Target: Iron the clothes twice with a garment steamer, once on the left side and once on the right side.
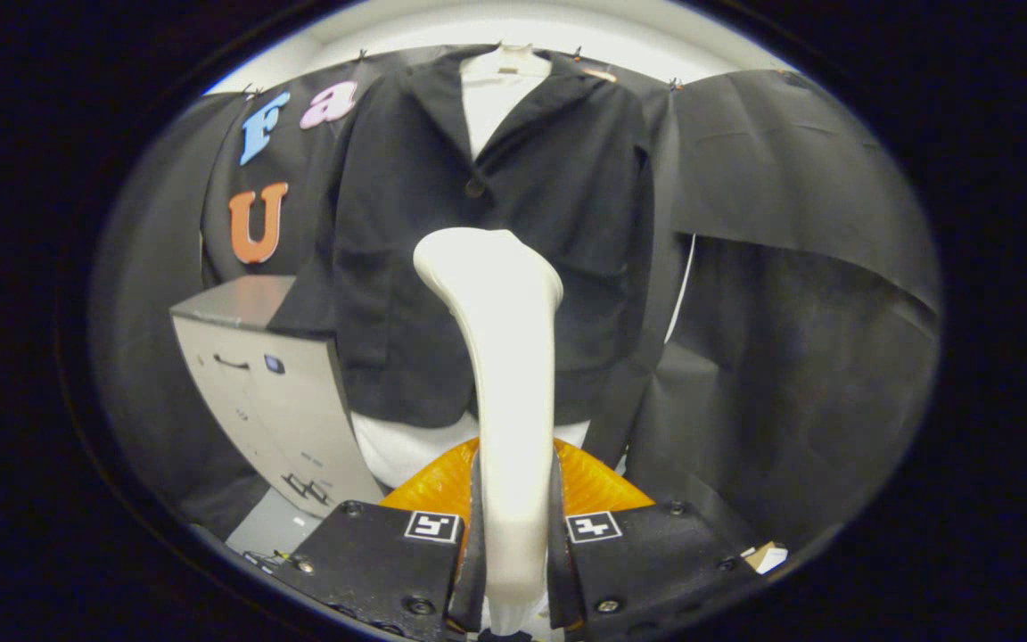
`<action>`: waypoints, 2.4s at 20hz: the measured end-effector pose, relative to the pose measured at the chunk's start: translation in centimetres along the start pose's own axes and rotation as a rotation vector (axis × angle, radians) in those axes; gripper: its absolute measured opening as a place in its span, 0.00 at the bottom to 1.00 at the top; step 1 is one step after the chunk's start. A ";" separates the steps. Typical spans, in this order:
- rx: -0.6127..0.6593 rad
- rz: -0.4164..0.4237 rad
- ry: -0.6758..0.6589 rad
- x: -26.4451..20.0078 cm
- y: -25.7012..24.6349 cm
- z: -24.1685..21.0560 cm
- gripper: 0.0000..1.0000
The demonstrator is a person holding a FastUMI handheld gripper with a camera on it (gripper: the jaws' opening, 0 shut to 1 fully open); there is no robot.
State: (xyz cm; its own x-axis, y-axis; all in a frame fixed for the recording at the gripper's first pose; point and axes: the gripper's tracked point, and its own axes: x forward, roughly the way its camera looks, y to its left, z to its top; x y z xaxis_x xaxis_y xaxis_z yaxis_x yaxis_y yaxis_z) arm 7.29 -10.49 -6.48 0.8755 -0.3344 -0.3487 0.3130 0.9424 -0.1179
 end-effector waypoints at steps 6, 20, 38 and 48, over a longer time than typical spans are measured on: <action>0.084 0.027 -0.193 -0.9 -5.3 9.7 0.30; 0.065 0.080 -0.546 2.9 -9.2 27.6 0.30; -0.012 0.102 -0.548 7.2 -9.8 29.0 0.30; -0.043 0.129 -0.468 6.0 -9.3 23.5 0.30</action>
State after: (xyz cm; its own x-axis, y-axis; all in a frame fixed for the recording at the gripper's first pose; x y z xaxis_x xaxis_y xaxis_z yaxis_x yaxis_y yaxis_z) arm 18.31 -21.37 14.34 0.9808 -0.1723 0.0917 0.1842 0.9724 -0.1432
